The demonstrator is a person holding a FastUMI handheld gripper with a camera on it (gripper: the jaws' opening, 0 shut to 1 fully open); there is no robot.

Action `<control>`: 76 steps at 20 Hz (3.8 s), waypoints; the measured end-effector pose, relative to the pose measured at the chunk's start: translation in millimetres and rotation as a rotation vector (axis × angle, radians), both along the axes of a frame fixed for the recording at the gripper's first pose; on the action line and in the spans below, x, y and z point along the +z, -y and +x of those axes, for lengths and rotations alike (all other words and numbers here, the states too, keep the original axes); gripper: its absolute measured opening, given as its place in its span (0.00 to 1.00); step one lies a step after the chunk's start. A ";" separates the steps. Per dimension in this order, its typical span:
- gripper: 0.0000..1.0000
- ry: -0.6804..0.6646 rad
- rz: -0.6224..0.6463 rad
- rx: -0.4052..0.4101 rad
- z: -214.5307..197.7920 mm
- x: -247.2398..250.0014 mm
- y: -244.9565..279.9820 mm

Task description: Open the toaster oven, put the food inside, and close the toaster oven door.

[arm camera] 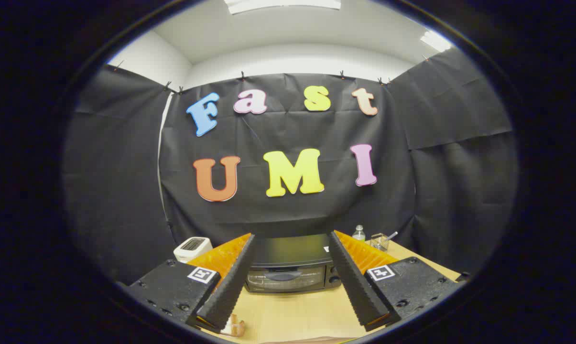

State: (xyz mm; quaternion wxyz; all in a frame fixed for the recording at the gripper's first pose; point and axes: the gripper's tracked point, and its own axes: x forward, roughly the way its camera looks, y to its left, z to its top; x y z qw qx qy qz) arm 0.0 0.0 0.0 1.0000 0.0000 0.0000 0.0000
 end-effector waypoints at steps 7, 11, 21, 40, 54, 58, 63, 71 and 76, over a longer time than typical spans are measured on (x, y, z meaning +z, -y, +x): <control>0.99 -0.037 0.015 -0.021 14.5 -4.5 15.1; 0.99 -0.073 0.024 0.005 29.8 -20.0 9.9; 1.00 -0.322 -0.016 -0.006 153.9 -134.9 17.8; 1.00 -0.374 -0.070 -0.011 212.0 -223.0 -12.0; 1.00 -0.478 -0.067 -0.004 125.2 -286.2 1.7; 1.00 -0.564 -0.091 -0.024 108.4 -319.6 8.4; 1.00 -0.708 -0.021 -0.032 99.3 -350.4 14.3; 0.97 -0.686 -0.018 0.151 80.9 -321.8 -17.9; 0.97 -0.751 0.066 0.311 51.8 -288.6 -44.4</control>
